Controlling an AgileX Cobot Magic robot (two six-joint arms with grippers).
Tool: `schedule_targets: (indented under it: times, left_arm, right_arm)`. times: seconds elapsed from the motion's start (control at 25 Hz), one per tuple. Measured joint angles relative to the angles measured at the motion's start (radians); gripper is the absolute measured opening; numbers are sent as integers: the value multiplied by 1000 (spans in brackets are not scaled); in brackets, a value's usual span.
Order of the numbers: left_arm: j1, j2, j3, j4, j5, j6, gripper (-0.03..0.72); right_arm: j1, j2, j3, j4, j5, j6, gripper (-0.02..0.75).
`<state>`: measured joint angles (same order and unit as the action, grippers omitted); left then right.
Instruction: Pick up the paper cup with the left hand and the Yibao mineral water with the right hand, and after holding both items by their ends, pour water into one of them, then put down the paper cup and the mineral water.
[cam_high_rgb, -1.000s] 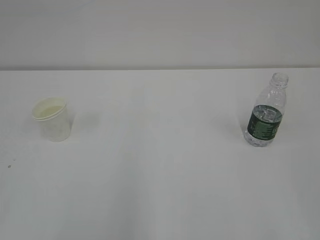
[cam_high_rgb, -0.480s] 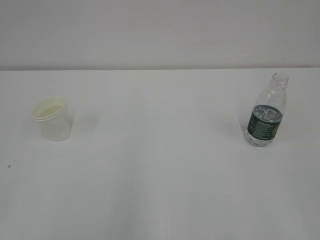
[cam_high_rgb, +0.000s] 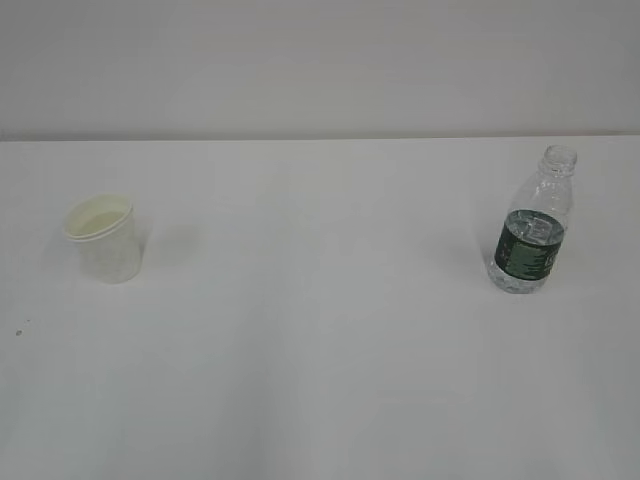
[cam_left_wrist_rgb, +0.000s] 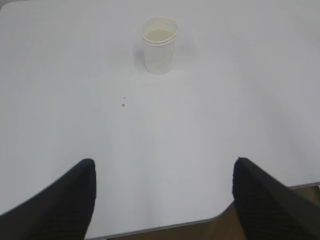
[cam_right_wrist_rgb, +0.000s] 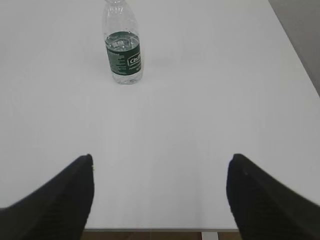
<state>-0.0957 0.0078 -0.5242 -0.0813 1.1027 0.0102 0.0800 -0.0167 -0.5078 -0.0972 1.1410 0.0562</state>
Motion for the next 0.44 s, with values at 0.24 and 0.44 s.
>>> schedule_targets:
  times: [0.24, 0.44]
  left_arm:
    - [0, 0, 0, 0, 0, 0, 593]
    - [0, 0, 0, 0, 0, 0, 590]
  right_arm:
    - [0, 0, 0, 0, 0, 0, 562]
    - [0, 0, 0, 0, 0, 0, 559]
